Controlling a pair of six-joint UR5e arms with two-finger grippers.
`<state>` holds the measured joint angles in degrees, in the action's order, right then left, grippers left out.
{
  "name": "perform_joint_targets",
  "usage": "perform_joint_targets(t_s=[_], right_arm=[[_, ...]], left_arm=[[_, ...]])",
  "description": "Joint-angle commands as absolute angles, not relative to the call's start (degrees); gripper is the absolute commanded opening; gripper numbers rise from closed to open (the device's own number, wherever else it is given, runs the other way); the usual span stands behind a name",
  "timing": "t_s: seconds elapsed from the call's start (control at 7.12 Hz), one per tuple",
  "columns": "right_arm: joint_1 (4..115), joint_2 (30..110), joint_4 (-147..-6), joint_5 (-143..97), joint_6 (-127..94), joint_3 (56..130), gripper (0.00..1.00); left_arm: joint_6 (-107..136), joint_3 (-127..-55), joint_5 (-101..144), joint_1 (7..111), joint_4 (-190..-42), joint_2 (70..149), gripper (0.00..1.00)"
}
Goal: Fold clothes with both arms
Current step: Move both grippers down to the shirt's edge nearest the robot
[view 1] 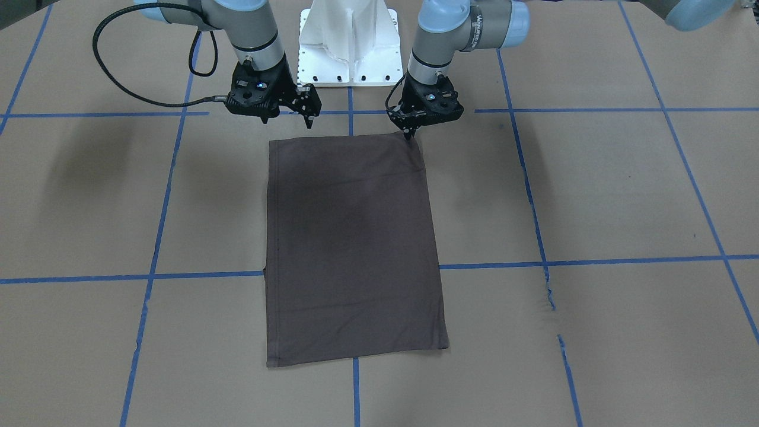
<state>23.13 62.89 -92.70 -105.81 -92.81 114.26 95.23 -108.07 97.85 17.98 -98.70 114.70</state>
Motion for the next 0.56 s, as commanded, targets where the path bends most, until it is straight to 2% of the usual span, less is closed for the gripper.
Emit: perform_joint_targets(t_s=[0.0, 0.42], right_arm=[[20.2, 62.4, -87.1, -101.7, -105.6, 109.1, 1.00], [19.7, 62.0, -87.1, -101.3, -111.1, 104.9, 1.00]], left_arm=[[95.0, -108.1, 97.8, 18.2, -98.7, 114.7, 0.00], [95.1, -108.1, 97.9, 18.3, -98.7, 114.8, 0.00]])
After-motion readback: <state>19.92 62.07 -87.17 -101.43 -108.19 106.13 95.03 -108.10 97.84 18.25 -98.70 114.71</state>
